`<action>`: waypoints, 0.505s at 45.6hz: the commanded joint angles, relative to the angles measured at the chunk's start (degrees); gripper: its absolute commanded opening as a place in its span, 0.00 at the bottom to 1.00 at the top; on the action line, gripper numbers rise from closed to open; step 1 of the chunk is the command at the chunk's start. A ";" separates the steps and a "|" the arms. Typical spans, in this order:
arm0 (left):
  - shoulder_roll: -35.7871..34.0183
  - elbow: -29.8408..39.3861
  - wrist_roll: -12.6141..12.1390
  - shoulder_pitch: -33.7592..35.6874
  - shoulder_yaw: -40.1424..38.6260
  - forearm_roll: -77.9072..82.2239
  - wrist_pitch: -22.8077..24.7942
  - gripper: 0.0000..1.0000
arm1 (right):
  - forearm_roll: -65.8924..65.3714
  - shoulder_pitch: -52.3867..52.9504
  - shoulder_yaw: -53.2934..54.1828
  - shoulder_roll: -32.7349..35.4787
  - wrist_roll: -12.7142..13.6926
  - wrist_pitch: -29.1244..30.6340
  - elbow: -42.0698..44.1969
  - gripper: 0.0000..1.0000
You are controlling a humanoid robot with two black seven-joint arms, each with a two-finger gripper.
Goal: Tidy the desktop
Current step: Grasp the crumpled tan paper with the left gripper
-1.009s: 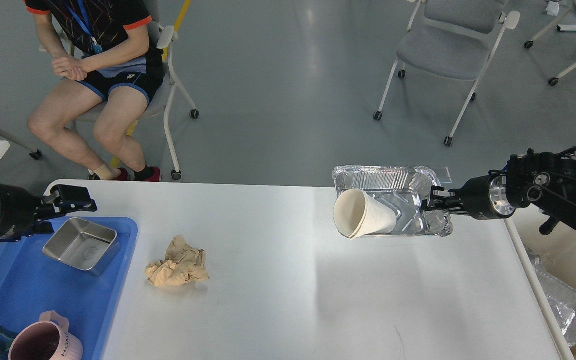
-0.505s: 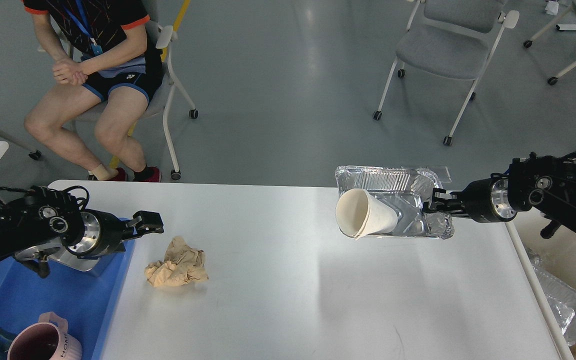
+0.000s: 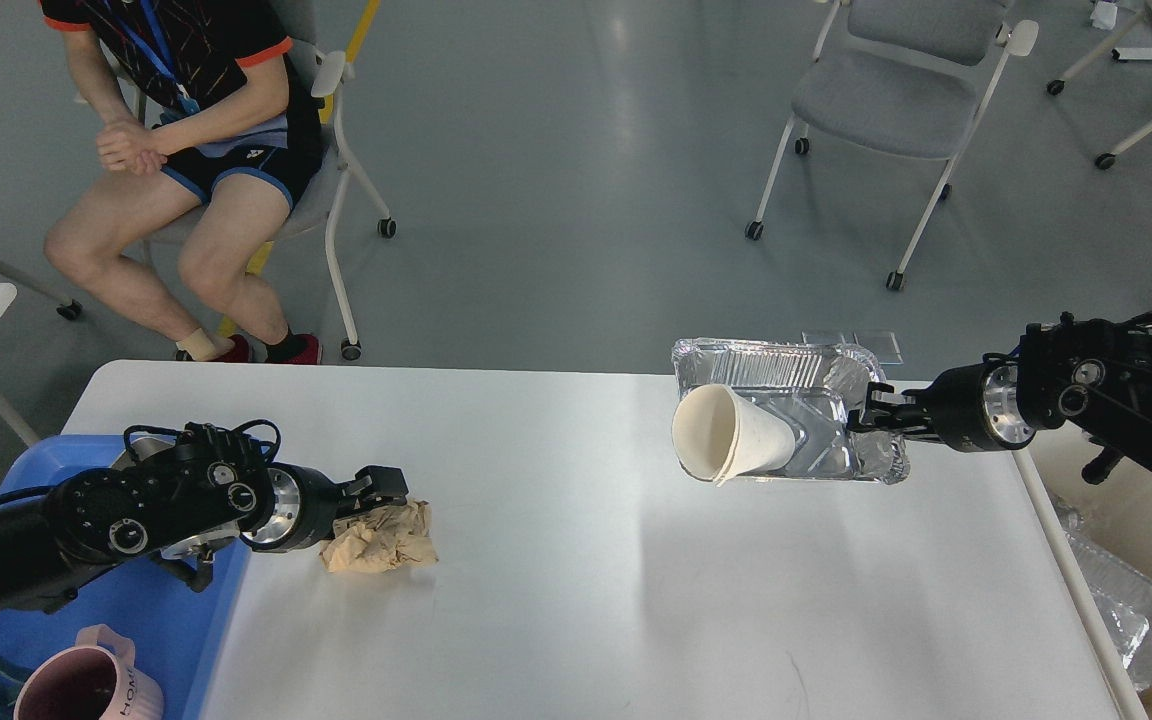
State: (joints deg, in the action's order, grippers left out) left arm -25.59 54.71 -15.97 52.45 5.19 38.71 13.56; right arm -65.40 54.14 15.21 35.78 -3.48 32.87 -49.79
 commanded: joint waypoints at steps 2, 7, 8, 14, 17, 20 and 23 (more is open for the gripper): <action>1.69 -1.35 0.33 -1.74 0.08 0.05 -0.46 0.96 | 0.01 0.00 -0.01 -0.01 -0.03 0.00 -0.05 0.00; 2.57 -2.23 0.33 -3.67 0.17 0.22 -1.08 0.95 | 0.01 0.00 -0.01 -0.01 -0.03 0.00 -0.14 0.00; 2.65 -2.32 0.41 -3.93 0.17 0.48 -1.17 0.94 | 0.01 0.00 -0.01 -0.01 0.05 0.09 -0.22 0.00; 4.32 -2.41 1.55 -5.08 0.17 4.35 -3.45 0.84 | 0.01 0.00 -0.01 -0.09 0.05 0.00 -0.22 0.00; 4.50 -2.41 1.82 -5.34 0.26 5.58 -4.51 0.73 | 0.01 0.00 -0.01 -0.09 0.05 0.00 -0.31 0.00; 4.50 -2.41 1.82 -5.34 0.17 5.67 -4.60 0.61 | 0.01 0.00 -0.01 -0.09 0.05 0.00 -0.22 0.00; 4.41 -2.41 1.82 -5.26 0.08 5.67 -4.60 0.49 | 0.01 0.00 -0.01 -0.09 0.05 0.00 -0.22 0.00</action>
State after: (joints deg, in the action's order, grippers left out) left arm -21.17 52.30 -14.20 47.17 5.43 44.05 9.23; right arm -65.40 54.14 15.21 35.69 -3.43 32.87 -50.06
